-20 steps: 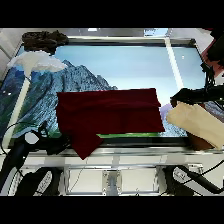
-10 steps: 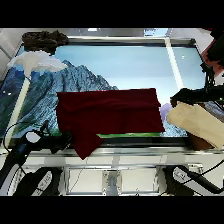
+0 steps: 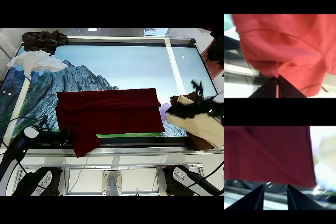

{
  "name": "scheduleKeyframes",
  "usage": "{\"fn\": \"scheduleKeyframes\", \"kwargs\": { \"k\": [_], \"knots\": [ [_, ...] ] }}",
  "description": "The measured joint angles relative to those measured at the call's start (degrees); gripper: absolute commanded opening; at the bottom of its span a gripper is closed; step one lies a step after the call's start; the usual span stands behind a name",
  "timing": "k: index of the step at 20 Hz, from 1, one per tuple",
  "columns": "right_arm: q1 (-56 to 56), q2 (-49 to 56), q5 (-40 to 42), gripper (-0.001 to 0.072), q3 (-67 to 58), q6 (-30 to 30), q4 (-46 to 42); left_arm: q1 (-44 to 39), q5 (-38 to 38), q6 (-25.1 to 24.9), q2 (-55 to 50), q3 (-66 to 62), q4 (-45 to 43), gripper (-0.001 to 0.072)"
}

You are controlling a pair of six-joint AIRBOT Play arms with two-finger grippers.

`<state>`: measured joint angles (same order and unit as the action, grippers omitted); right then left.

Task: Fold the shirts.

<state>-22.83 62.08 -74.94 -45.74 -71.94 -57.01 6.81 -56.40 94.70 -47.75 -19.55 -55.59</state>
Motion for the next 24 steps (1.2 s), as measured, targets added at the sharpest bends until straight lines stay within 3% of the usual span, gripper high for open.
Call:
{"fn": "scheduleKeyframes", "kwargs": {
  "k": [4, 9, 16, 19, 20, 22, 24],
  "knots": [
    [-4.50, -5.31, 4.76, 0.0352, 16.98, -2.93, 4.17, 0.00, -0.94, -1.31, 0.07, -3.80, 0.42, 0.0009],
    [-7.52, -10.69, 12.20, 0.0351, 29.70, -5.49, 14.71, 0.00, -1.77, -1.92, 0.07, -5.09, 0.52, 0.0009],
    [-8.17, -12.44, 26.01, 0.0349, 37.22, -6.84, 26.77, 0.00, -2.12, -2.54, 0.07, -5.40, 0.61, 0.0009],
    [-8.20, -12.57, 29.20, 0.0309, 38.05, -7.65, 29.18, 0.00, -2.12, -2.67, 0.07, -5.40, 0.61, 0.0009],
    [-8.20, -12.59, 30.45, 0.0286, 38.21, -7.82, 30.08, 0.00, -2.12, -2.75, 0.07, -5.40, 0.61, 0.0009],
    [-8.20, -12.59, 32.52, 0.0034, 38.45, -7.98, 31.63, 0.00, -1.73, -2.99, 0.07, -5.42, 0.61, 0.0009],
    [-8.20, -12.61, 32.92, 0.0029, 38.49, -7.76, 33.88, 0.00, -0.76, -3.15, 0.07, -5.53, 0.61, 0.0009]
  ]
}}
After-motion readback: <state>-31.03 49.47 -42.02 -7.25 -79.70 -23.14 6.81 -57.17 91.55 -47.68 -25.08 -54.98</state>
